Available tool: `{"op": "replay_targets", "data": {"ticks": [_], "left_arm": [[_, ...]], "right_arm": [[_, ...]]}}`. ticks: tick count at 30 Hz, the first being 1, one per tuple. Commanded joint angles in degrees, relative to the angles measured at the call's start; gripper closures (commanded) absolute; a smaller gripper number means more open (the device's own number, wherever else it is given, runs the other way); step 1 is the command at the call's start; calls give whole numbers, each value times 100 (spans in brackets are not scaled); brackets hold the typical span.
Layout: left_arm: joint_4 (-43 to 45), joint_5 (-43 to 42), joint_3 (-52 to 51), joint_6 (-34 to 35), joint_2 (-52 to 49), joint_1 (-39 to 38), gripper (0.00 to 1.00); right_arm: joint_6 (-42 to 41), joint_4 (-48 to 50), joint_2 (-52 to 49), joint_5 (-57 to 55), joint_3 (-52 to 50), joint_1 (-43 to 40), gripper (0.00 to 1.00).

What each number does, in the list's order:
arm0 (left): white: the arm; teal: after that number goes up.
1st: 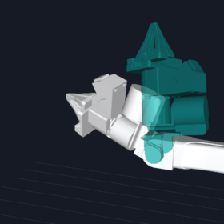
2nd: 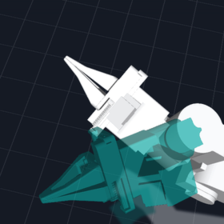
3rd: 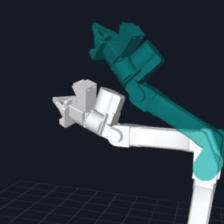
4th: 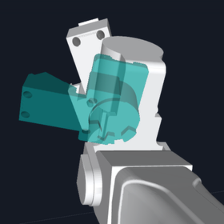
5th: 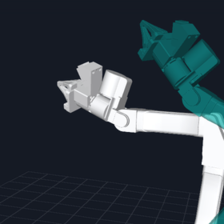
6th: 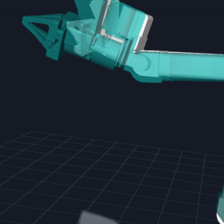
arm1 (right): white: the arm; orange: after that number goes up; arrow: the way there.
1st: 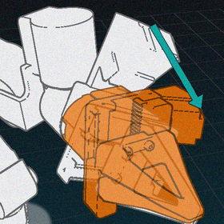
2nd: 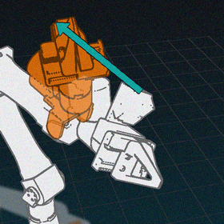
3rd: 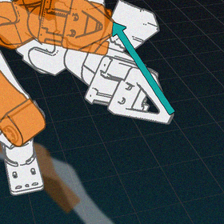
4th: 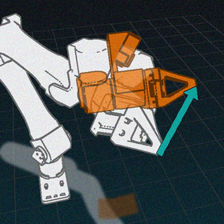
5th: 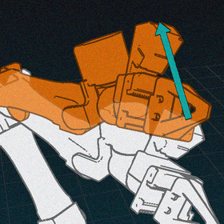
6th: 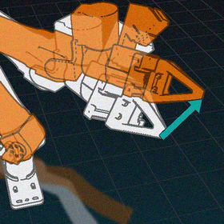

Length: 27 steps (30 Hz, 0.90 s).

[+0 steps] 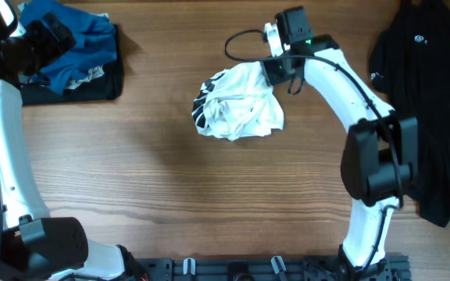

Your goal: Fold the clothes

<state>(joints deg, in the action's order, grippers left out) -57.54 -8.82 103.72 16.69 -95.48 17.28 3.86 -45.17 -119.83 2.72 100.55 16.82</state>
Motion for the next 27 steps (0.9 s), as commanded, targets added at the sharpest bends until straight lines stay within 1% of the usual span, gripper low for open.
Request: {"op": "replay_targets", "data": {"ticks": [1, 3, 4, 6, 7, 8, 9, 11, 13, 19, 20, 21, 22, 23, 24, 26, 27], "left_arm": [[2, -7, -26, 26, -33, 22, 0], [7, -7, -26, 26, -33, 22, 0], [9, -7, -26, 26, -33, 22, 0], [2, -7, -26, 28, -33, 20, 0], [0, -7, -26, 28, -33, 20, 0], [0, -7, -26, 28, -33, 20, 0], [-9, -7, -26, 28, -33, 20, 0], [-37, -9, -26, 26, -33, 20, 0], [-59, -7, -26, 26, -33, 22, 0], [-61, -7, -26, 26, -33, 20, 0], [-61, -7, -26, 28, -33, 20, 0], [-61, -7, -26, 26, -33, 20, 0], [-59, -7, -26, 28, -33, 20, 0], [-57, -7, -26, 28, -33, 20, 0], [-55, -4, -26, 26, -33, 22, 0], [-55, -4, -26, 26, -33, 20, 0], [-33, -7, -26, 28, -33, 22, 0]], "right_arm": [[-1296, -857, 970, 1123, 579, 24, 0], [-1965, -1729, 1029, 1307, 564, 24, 0], [-2052, -2052, 1023, 1458, 411, 24, 0], [-2103, -2070, 1021, 1451, 90, 55, 1], [-2100, -1799, 1012, 1453, -304, 81, 3], [-2096, -1419, 1010, 1445, -713, 94, 8], [-2094, -990, 1010, 1425, -1091, 101, 9], [-2031, 354, 1010, 1405, -1945, 94, 11], [-2006, 1287, 990, 1276, -2308, 96, 15], [-1880, 1888, 990, 1281, -2315, 94, 19], [-1882, 1930, 990, 1279, -2315, 94, 22], [-1847, 1969, 990, 1276, -2315, 94, 32], [-1781, 1998, 990, 1276, -2315, 94, 36], [-1753, 2035, 990, 1268, -2315, 94, 47], [-1759, 2146, 992, 1023, -2286, 48, 95], [-1733, 2358, 992, 658, -2238, -107, 96], [-1633, 2649, 990, 562, -2218, -278, 96]]}}
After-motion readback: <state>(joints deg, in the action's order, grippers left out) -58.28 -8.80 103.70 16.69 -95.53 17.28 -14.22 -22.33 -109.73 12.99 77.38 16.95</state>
